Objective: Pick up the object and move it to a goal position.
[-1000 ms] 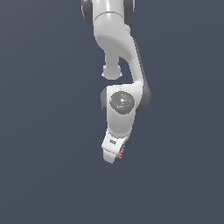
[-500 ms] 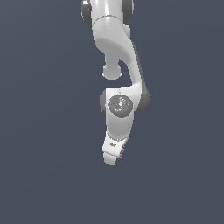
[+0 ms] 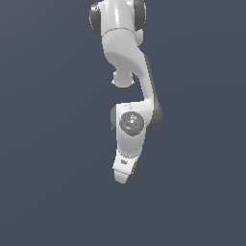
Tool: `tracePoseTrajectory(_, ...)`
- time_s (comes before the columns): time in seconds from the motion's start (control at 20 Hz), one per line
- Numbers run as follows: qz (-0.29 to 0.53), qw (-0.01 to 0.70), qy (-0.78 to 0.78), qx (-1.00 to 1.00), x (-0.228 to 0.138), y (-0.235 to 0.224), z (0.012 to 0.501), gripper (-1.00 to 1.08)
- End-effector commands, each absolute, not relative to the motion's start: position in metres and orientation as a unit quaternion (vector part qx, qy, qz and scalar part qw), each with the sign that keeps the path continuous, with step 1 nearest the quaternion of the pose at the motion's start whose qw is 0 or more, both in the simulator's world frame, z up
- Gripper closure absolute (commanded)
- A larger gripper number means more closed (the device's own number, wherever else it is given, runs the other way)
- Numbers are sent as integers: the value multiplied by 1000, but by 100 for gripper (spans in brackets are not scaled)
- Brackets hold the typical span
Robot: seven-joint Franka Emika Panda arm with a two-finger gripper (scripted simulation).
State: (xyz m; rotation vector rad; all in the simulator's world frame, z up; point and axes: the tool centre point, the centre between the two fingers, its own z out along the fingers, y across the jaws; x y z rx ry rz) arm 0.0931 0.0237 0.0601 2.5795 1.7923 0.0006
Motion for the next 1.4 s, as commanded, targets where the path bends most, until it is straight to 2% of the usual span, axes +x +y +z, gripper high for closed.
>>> tracePoseTrajectory(0.0,0,0,571,821,92,24,47,-92)
tracePoseTrajectory(0.35,0,0,571,821,94,24,39,-92)
tracePoseTrajectory(0.4,0,0,571,821,94,24,39,108)
tracePoseTrajectory(1.0,0,0,571,821,94,23,41,108)
tracePoseTrajectory(1.35,0,0,571,821,102,3,67,108)
